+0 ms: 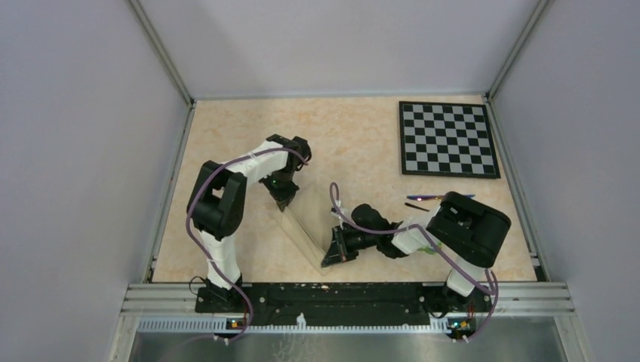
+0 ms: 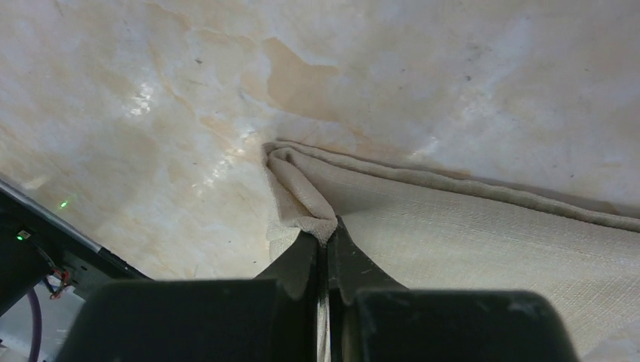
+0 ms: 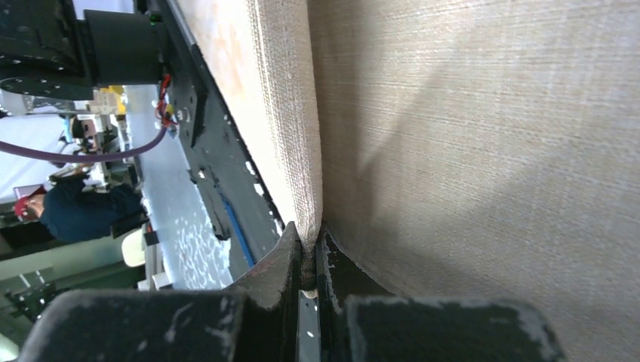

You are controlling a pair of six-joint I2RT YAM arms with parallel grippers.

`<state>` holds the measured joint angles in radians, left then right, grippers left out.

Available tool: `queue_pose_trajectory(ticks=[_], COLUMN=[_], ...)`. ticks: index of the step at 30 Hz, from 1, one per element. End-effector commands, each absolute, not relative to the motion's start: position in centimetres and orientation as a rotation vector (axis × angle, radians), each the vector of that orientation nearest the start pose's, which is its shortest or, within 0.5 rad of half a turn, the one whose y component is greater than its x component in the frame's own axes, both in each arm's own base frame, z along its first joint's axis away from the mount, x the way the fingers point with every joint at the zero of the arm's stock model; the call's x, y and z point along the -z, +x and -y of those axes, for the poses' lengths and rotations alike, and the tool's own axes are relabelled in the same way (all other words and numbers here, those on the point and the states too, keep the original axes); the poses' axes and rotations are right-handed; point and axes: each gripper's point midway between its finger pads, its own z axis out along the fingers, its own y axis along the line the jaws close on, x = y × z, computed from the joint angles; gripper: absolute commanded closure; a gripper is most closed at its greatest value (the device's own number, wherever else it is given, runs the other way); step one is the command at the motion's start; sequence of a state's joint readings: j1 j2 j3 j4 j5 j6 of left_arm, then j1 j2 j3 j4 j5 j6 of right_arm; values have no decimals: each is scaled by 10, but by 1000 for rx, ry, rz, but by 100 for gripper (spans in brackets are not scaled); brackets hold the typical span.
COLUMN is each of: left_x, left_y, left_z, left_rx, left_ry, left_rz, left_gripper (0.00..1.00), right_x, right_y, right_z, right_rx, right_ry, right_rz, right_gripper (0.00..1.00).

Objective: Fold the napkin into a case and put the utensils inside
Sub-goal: Fold the lower triangle-folded napkin at the center of the board.

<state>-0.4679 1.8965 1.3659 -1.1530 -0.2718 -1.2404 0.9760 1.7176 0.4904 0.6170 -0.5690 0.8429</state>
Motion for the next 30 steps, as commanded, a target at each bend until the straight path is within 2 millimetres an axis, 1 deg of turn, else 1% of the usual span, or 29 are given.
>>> queue_pose_trajectory(ticks=[1, 4, 6, 10, 13, 16, 18, 19, 21, 23, 25, 28, 30], left_x=[-47, -42, -38, -34, -31, -26, -25, -26, -26, -27, -29, -33, -35], left_y=[304, 304, 303, 304, 303, 303, 302, 302, 302, 301, 300, 299, 297], left_z=[132, 141, 145, 155, 160, 165, 167, 168, 171, 174, 175, 176, 178], left_rx=[-436, -466, -486, -497, -493, -478, -470, -465, -446, -427, -409, -378, -354], left_ry=[-1101, -1062, -1036, -965, -921, -890, -875, -865, -848, -835, -822, -802, -781], left_rz=[-2647, -2659, -2667, -2690, -2710, -2737, -2747, -2748, -2755, -2767, -2778, -2784, -2797], left_gripper=[100, 100, 100, 100, 100, 100, 100, 100, 100, 100, 100, 100, 100], right_x=[-10, -7, -8, -17, -30, -46, -56, -61, -68, -75, -78, -89, -93], right_y=[84, 87, 89, 99, 112, 129, 142, 149, 164, 175, 184, 200, 210], right_z=[-336, -332, -331, -325, -320, -315, -312, -312, -315, -325, -337, -357, -367], right_rx=[-1417, -1369, -1344, -1251, -1156, -1056, -983, -953, -903, -903, -942, -987, -996], right_ry=[-641, -646, -653, -690, -705, -707, -697, -687, -667, -652, -617, -573, -569], right_rz=[-2585, -2583, -2571, -2524, -2462, -2389, -2347, -2324, -2271, -2223, -2185, -2114, -2084], right_gripper=[100, 100, 96, 81, 62, 47, 40, 35, 29, 28, 28, 29, 32])
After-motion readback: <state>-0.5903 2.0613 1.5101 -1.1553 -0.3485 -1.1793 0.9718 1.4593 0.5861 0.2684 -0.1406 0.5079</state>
